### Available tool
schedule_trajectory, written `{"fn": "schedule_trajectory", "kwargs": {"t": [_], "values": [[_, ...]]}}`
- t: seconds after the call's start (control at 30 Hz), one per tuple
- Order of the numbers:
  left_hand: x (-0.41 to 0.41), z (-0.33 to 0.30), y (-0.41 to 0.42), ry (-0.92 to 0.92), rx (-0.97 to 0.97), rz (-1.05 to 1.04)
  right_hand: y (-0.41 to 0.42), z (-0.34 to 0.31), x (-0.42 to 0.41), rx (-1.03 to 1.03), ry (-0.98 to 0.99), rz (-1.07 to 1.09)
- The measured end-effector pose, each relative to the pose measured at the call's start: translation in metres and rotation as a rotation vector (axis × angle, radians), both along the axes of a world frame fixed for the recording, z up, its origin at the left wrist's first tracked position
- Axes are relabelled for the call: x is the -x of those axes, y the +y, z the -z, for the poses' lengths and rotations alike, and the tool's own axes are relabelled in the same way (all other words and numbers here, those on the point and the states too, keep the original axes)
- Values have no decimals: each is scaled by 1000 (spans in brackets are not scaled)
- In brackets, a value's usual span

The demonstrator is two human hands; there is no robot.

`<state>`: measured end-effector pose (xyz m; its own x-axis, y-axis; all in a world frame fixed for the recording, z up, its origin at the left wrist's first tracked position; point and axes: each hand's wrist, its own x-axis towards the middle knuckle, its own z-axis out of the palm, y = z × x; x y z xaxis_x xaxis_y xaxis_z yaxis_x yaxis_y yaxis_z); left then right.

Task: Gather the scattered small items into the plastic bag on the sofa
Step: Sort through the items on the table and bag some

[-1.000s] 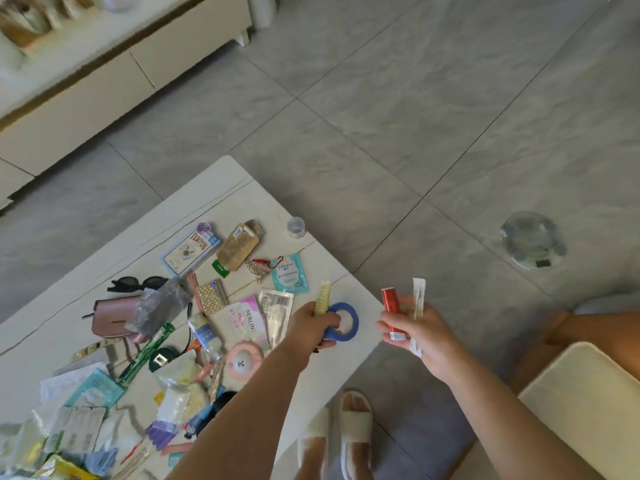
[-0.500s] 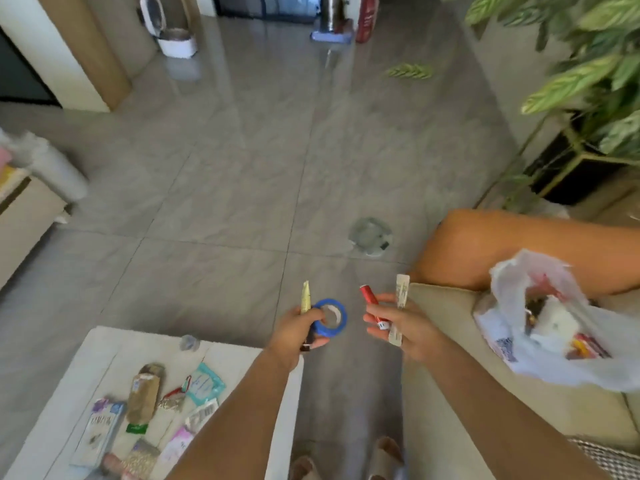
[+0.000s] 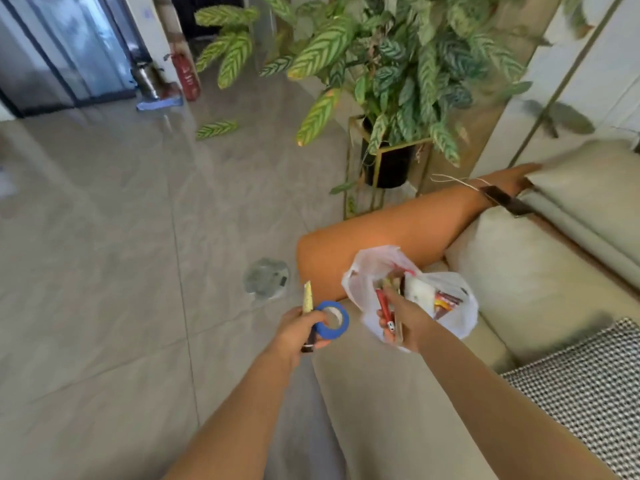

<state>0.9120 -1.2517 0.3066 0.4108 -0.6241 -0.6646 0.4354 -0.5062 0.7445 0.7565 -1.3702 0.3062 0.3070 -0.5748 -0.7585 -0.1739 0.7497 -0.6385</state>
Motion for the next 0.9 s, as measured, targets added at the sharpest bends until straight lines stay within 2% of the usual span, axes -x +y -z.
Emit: {"fn": "schedule_trajectory", "kwargs": {"t": [0.1,0.17,0.27,0.4,0.53,0.63,0.77,0.9], "values": [[22,6,-48,24,-25,37,-40,17,26,-125,9,108],[36,14,-80,39,-53,65,-64,33,41,-161,82,76],[54,31,-128,50,-105,95,-97,59,56,-126,213,-23],[73,61,-183,15,-187,140,-138,97,61,2,283,-116],[81,96,-228,-38,-302,201,-173,135,50,-48,377,-163],[84,121,-252,-45,-404,229,-193,157,40,0,486,-302],[82,146,-276,-11,-449,268,-215,185,32,-6,392,-253],[83,151,-287,19,-349,232,-223,203,30,68,330,-119]]}}
